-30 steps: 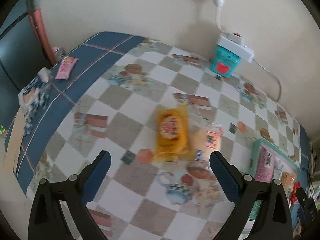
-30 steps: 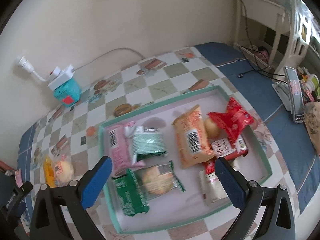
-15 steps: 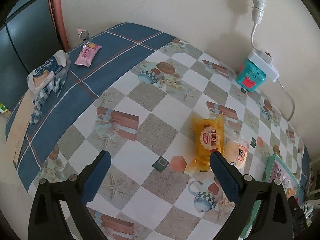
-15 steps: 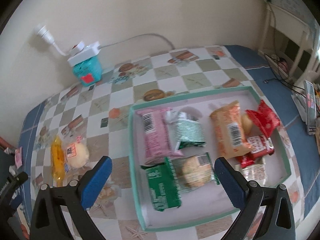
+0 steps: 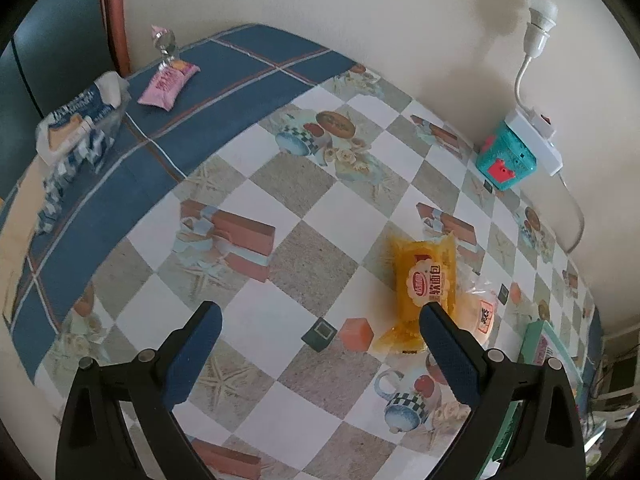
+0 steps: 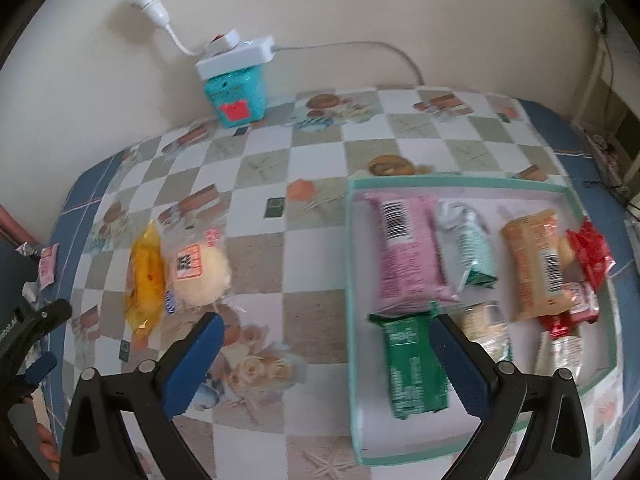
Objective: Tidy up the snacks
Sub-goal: 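Move both tools back over the last snacks on the tablecloth, then grasp the steamed bun pack with the right tool while the left tool grasps the yellow bread pack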
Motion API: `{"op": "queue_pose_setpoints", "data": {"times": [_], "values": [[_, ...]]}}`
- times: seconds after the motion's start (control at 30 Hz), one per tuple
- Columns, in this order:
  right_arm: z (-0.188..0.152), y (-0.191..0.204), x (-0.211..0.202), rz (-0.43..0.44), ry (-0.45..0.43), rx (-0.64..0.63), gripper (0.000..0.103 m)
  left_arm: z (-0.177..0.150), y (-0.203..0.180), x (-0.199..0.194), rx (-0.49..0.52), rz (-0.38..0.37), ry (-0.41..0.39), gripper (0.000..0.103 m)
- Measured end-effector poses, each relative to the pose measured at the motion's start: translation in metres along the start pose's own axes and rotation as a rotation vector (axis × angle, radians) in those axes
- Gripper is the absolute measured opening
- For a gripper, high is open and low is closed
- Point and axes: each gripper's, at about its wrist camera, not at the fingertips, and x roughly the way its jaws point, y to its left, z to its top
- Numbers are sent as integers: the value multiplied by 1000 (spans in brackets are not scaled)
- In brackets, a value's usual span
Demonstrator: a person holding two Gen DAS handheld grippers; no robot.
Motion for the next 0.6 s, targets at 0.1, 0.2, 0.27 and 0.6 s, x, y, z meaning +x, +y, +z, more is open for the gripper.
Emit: {"op": "queue_pose_setpoints", "data": {"times": [0.1,0.2,0.27,0.6], "values": [[1,8,3,27,2,-11,103,3,1,8,-16,-34,22,99],[4,16,7,41,3,-24,103,6,3,16,-48,-77,40,99],[6,22,11,51,6,-27,103,7,4,23,-67,-103,59,99],[17,62,36,120,24,-85,103,17,2,40,-98,-174,61,99]]}}
